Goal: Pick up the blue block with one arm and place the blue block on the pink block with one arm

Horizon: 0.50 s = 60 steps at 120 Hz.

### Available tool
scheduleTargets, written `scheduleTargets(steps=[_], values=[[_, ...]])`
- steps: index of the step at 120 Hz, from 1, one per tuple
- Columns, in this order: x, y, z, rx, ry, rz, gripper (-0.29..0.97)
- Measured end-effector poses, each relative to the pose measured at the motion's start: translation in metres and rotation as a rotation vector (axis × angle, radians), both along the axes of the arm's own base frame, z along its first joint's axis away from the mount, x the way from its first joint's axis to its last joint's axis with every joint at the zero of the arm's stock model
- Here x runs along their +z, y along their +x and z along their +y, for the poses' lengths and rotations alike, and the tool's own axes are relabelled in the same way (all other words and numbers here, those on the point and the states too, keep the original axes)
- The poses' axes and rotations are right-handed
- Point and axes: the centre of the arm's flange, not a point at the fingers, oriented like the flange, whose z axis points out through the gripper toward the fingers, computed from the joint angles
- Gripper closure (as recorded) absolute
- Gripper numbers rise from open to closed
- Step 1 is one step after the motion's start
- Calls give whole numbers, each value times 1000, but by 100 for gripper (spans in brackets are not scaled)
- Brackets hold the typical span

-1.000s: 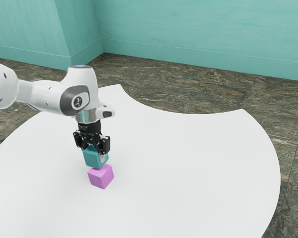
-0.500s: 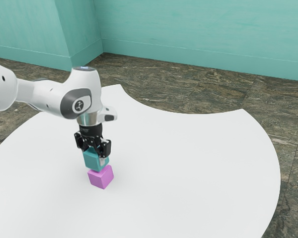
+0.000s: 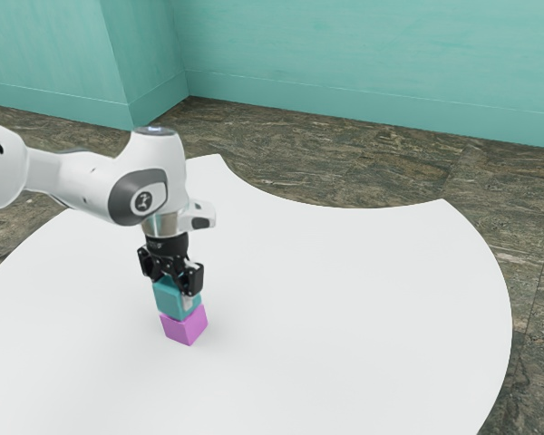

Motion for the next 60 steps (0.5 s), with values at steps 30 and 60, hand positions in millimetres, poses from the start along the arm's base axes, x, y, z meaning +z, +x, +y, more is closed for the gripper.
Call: scheduleTargets(steps=[30, 60], values=[[2, 0, -2, 0, -8, -20, 29], [0, -3, -2, 13, -7, -20, 29]])
